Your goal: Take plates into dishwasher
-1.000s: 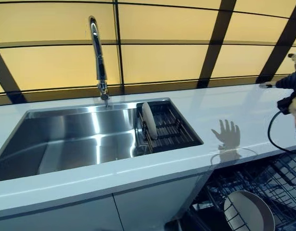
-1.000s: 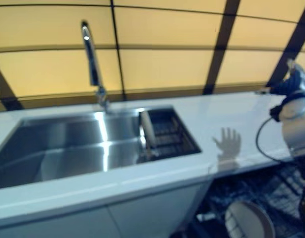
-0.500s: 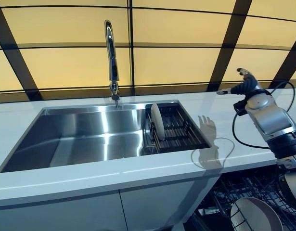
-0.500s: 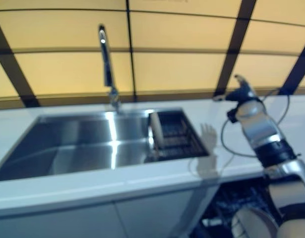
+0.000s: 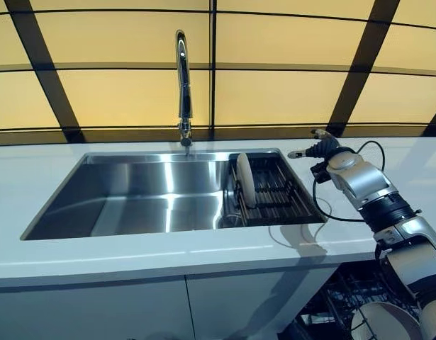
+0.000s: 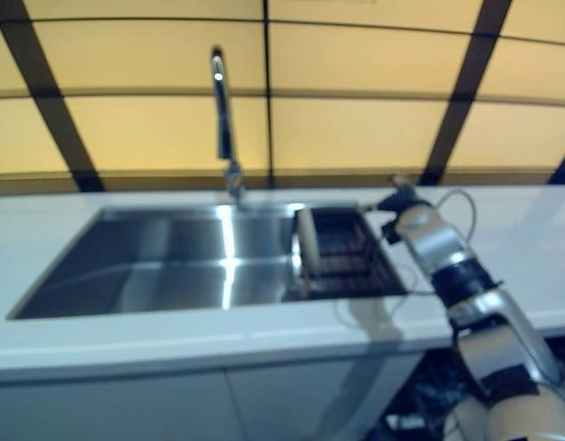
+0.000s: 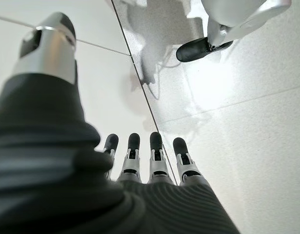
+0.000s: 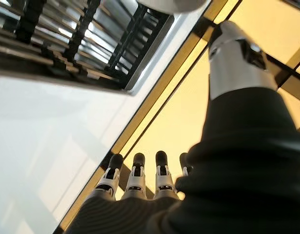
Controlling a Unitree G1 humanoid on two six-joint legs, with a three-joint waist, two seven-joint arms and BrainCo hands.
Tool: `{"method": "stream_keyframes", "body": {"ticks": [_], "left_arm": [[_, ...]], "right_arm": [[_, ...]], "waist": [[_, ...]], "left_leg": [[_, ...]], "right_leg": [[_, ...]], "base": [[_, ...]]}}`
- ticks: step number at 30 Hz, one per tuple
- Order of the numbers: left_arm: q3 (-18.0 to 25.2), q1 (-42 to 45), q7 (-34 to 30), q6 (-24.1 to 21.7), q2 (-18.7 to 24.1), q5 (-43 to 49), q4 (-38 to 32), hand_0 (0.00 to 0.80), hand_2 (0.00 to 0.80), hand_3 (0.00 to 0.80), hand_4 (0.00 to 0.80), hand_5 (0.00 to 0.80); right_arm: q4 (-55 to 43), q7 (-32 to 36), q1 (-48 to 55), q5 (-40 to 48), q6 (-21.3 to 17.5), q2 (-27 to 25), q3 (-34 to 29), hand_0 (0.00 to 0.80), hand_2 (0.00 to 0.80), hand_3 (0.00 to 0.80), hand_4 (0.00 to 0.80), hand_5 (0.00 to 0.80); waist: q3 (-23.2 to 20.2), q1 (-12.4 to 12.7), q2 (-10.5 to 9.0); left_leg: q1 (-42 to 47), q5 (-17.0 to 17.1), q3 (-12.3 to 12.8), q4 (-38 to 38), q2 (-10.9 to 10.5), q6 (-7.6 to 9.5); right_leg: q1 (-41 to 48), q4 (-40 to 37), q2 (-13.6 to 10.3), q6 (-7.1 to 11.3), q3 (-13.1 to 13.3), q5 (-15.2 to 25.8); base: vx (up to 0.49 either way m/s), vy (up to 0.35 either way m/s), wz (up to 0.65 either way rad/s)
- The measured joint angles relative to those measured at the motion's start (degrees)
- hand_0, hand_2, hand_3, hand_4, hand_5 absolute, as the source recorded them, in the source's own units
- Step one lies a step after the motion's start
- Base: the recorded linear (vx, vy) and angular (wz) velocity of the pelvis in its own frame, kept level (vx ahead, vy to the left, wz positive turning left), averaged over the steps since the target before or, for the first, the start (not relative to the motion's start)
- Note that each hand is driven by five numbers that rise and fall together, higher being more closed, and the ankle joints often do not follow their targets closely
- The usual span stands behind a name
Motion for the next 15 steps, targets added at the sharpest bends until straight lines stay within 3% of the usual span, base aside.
{"method": "stream_keyframes", "body": {"ticks": [8,15], "left_arm": [[-0.1,-0.2,0.5,1.1,-0.1,-0.7,0.0,0.0,0.0,0.0,0.0,0.0],[-0.3,-0.6,1.5,2.2,-0.2,-2.0,-0.1,0.0,0.0,0.0,0.0,0.0]], "right_arm": [[0.5,-3.7,0.1,3.6,1.0,3.7,0.1,0.0,0.0,0.0,0.0,0.0],[0.5,-13.3,1.7,9.2,1.8,6.4,-0.2,0.0,0.0,0.0,0.0,0.0]], "waist": [[0.2,0.1,0.37],[0.6,0.0,0.96]], "left_leg": [[0.0,0.1,-0.4,-0.2,0.2,-0.13],[0.0,0.1,-0.4,0.0,0.2,-0.15]], "right_leg": [[0.2,0.0,0.0,-0.15,-0.6,-0.1],[0.3,0.0,0.1,-0.15,-0.6,-0.1]], "base": [[-0.004,0.0,0.03],[0.0,0.0,0.0]]}}
